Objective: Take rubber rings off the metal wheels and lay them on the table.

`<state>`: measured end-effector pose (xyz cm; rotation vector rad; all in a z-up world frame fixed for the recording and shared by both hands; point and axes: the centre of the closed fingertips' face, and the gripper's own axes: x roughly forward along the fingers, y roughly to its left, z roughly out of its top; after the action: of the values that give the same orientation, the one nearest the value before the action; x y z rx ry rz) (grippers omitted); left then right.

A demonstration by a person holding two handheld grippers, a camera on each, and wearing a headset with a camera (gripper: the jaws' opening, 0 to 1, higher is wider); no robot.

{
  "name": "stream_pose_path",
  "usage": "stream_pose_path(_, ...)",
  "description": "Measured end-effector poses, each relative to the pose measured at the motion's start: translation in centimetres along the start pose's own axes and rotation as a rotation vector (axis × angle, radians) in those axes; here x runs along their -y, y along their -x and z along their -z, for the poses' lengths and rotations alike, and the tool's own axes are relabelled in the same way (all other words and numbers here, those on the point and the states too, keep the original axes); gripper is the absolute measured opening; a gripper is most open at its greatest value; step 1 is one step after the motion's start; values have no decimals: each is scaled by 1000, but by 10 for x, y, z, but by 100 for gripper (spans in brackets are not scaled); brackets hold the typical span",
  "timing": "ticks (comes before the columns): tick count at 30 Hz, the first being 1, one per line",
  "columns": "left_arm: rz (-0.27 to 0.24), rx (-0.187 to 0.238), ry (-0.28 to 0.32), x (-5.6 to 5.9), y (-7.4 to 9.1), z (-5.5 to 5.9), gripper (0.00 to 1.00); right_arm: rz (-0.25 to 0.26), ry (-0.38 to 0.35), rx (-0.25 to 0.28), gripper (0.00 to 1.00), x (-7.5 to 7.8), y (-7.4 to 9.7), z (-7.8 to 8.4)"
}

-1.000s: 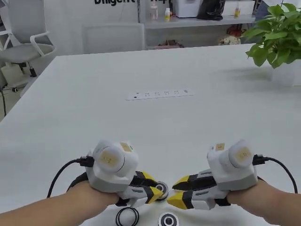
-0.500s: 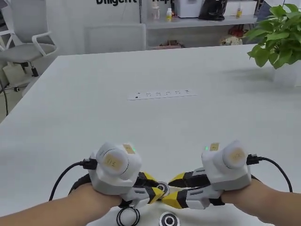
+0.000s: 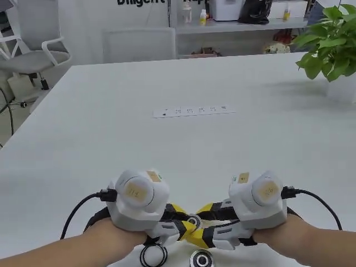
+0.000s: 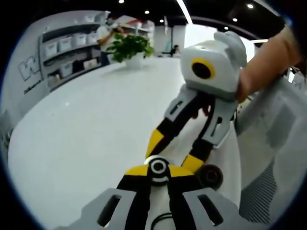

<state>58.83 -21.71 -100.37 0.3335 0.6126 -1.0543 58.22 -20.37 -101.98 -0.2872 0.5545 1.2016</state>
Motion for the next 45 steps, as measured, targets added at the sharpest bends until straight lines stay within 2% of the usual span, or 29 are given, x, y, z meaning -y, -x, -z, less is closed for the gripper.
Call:
stream_pose_path(19, -6, 9, 7, 1, 1, 0, 14, -19, -11, 5, 21, 2, 12, 5)
stream_pose_path(35, -10, 11, 10, 0, 1, 0, 14, -35, -40, -13, 4, 3, 18, 12)
stream_pose_path(38, -11, 13, 12, 0, 1, 0, 14, -32, -61, -10, 0, 4, 19, 12)
stream_pose_path(45, -13, 15, 14, 1, 1, 0, 14, -29, -151, -3, 0, 7, 21, 11)
